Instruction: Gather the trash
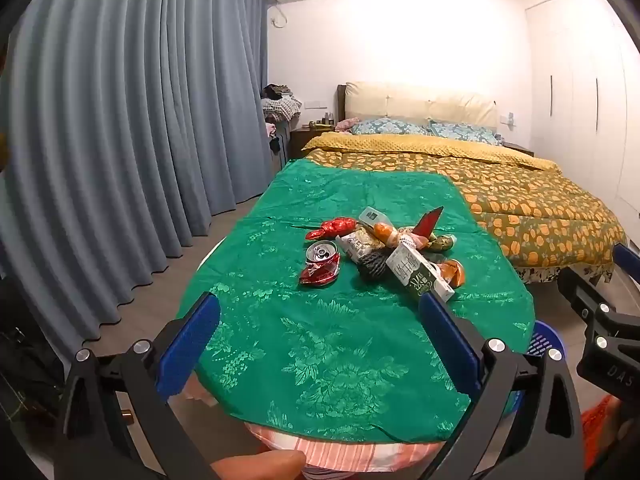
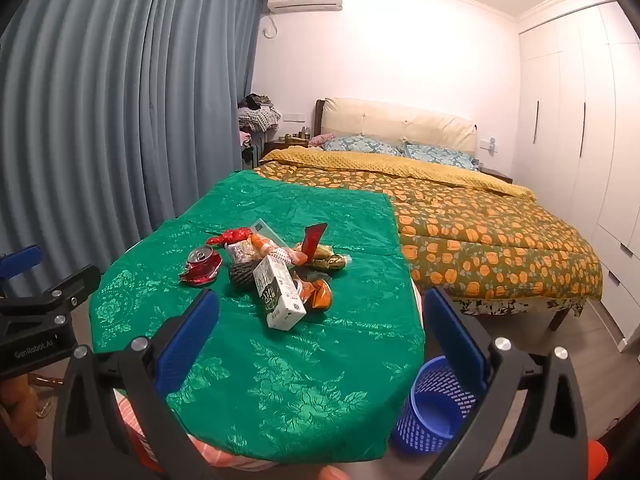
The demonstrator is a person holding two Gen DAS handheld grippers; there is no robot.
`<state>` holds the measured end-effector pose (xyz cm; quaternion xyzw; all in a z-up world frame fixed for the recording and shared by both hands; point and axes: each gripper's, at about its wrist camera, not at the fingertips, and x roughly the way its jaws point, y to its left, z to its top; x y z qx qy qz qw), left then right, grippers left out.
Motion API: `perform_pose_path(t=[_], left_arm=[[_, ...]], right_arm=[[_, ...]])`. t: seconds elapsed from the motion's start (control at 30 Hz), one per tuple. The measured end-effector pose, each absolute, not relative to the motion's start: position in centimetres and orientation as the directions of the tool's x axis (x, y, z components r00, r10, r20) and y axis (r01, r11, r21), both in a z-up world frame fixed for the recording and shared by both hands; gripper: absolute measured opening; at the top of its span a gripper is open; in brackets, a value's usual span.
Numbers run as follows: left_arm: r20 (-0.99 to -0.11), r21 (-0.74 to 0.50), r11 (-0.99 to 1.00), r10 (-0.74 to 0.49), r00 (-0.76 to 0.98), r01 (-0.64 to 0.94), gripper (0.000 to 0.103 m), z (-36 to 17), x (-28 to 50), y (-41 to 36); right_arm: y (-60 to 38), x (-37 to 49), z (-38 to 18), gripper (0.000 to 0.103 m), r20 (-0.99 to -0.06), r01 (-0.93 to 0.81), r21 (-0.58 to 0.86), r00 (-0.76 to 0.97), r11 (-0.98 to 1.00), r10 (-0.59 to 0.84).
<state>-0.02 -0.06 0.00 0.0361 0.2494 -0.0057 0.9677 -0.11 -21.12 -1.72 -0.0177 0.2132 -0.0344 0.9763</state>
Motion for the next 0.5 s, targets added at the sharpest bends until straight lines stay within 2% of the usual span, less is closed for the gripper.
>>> perform_pose_path(t=[0.5], left_arm=[[-0.494,0.074,0.997,0.007,0.869,0.033,0.099,-0.81,-0.40,-0.82]], right_arm=[[-21.38,-0.39,-2.26,0.099,-0.423,0.064,-0.052,0.903,0.997,-0.080]])
